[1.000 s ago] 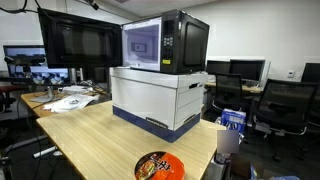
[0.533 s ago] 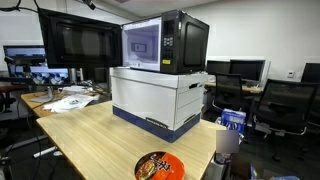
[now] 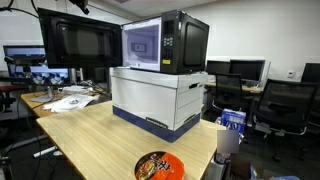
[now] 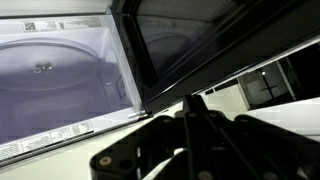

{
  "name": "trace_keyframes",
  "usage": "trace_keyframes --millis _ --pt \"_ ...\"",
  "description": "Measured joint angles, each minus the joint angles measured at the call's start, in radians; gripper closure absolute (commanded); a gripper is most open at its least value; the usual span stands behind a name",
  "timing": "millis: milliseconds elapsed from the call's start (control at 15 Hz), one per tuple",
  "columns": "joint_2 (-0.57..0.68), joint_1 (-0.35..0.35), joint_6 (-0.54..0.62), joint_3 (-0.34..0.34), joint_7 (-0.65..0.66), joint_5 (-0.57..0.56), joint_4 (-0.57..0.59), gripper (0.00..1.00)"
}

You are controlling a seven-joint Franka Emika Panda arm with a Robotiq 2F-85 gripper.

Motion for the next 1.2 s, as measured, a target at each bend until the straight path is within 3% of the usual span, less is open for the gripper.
trace_keyframes --millis 333,400,733,1200 --pt "0.001 -0.101 -0.028 0.08 -0.009 -0.038 0.0 0.97" --pt "0.001 -0.156 -0.046 0.131 -0.009 -0.076 0.0 0.97" --pt "-0.005 -0.267 -0.149 0.24 0.008 -0.145 0.028 0.97" --pt "-0.108 -0.296 -0.261 0.309 0.011 -0.16 0.044 0.97"
